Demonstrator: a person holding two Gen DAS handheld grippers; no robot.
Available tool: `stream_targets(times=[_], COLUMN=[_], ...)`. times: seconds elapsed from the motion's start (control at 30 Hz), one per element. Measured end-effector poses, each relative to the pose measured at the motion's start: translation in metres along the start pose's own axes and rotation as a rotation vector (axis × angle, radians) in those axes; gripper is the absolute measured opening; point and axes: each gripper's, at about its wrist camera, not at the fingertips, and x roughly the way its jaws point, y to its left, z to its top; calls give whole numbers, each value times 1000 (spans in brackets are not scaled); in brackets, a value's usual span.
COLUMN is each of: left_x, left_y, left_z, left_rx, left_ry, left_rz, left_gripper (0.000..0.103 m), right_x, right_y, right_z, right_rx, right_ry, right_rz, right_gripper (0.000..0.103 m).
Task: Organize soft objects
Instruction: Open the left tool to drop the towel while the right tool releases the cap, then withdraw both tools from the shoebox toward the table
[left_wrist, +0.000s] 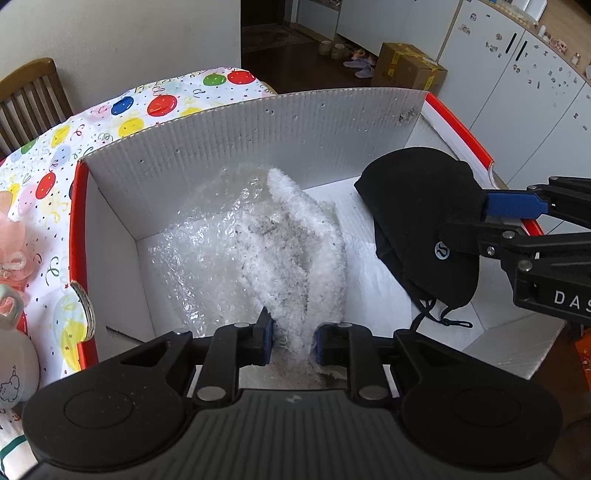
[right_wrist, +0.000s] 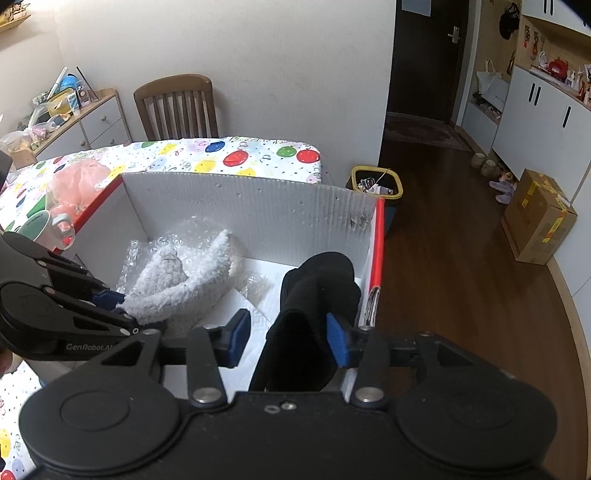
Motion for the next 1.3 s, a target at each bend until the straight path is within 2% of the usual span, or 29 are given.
stream_targets(times=[0.03, 0.13, 0.17, 0.2, 0.23, 0.4, 0.57, 0.97, 1.07, 1.2, 1.3], left_x=[-1, -5, -6, -7, -9, -20, -33, -91, -106, -128, -143], left_y=[0, -1, -2, -2, -2, -3, -2, 10, 15, 21, 28], left_z=[-1, -2, -2, -2, -3, -6, -10, -33, -42, -56, -68], left_rx=[1, 10, 12, 11, 10, 15, 7, -40, -50, -67, -65], left_ry=[-4, -15, -20, -24, -27, -60, -96, -223, -253, -295, -329], left_rz=[-1, 2, 6, 11, 13, 3, 16, -12, -22, -35, -32], left_gripper=[21, 31, 43, 62, 68, 70, 70, 74, 75, 82, 83], right_x=[-1, -5, -6, -7, -8, -15, -28, -70, -83, -98, -111], right_y=[0, 1, 1, 1, 1, 3, 5, 23, 31, 47, 61], right_z=[0, -1, -1, -1, -1, 0, 0, 1, 0, 0, -1], right_rx=[-2, -6, -7, -6, -5, -10, -7, -19, -19, -17, -19], right_ry=[1, -4, -7, -9, -8, -14, -34, -110, -131, -157, -185], right_rz=[-1, -2, -4, -3, 0, 3, 15, 31, 47, 78, 104], right_gripper=[50, 56, 59, 60, 61, 64, 80, 100, 101, 103, 103])
